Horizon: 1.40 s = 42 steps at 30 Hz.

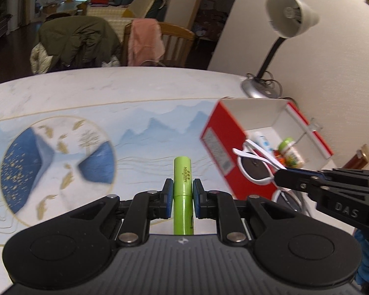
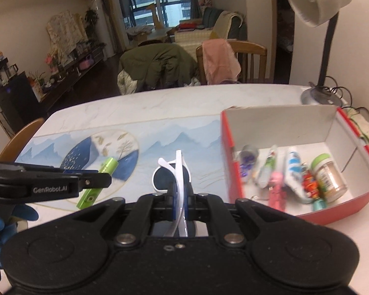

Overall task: Organize rigid objects
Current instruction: 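Carry the green tube and sunglasses with both grippers into the red shoebox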

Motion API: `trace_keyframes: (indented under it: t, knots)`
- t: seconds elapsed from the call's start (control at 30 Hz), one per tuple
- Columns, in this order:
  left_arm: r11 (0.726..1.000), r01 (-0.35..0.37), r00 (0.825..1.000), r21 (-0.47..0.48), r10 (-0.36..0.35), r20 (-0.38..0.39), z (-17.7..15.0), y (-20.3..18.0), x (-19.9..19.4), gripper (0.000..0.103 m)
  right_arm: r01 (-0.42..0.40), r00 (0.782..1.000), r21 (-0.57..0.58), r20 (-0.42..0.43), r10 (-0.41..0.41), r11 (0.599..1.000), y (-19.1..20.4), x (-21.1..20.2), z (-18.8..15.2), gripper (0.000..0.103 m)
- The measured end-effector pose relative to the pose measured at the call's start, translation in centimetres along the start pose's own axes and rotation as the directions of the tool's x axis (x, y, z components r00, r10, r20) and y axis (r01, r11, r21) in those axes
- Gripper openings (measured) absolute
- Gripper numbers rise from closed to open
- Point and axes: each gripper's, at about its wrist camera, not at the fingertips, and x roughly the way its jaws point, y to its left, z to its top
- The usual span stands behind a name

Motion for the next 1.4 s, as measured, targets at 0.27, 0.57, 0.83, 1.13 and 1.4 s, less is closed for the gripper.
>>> trace_keyframes:
  t: [0.27, 0.57, 0.83, 1.13, 1.4]
  knots:
    - [0.999, 0.023, 1.000, 0.039, -0.024, 0.016, 1.6, -5.4, 1.3, 0.016, 0.016, 1.000, 0.010, 0.025, -0.017, 1.000, -4.3, -1.1, 0.7, 0.004]
    - [0.997, 0.030, 0.999, 0.070, -0.031, 0.012, 3.0, -10.9, 4.2, 0.016, 0.041, 0.999, 0.033, 0.034, -0.042, 0.999, -10.5, -1.4, 1.3, 0.004]
    - [0.995, 0.023, 1.000, 0.095, -0.022, -0.013, 3.9, -14.8, 7.9, 0.016, 0.065, 0.997, 0.058, 0.027, -0.067, 0.996, -16.0, -0.6, 1.8, 0.004]
    - [0.994, -0.011, 0.998, 0.111, 0.019, -0.066, 4.7, -17.2, 12.7, 0.016, 0.075, 0.997, 0.082, -0.007, -0.075, 0.994, -20.1, 2.0, 2.1, 0.004]
    - [0.993, -0.050, 0.992, 0.110, 0.062, -0.114, 6.1, -17.7, 17.1, 0.016, 0.062, 0.997, 0.044, -0.044, -0.060, 0.997, -20.4, 4.7, 1.7, 0.003]
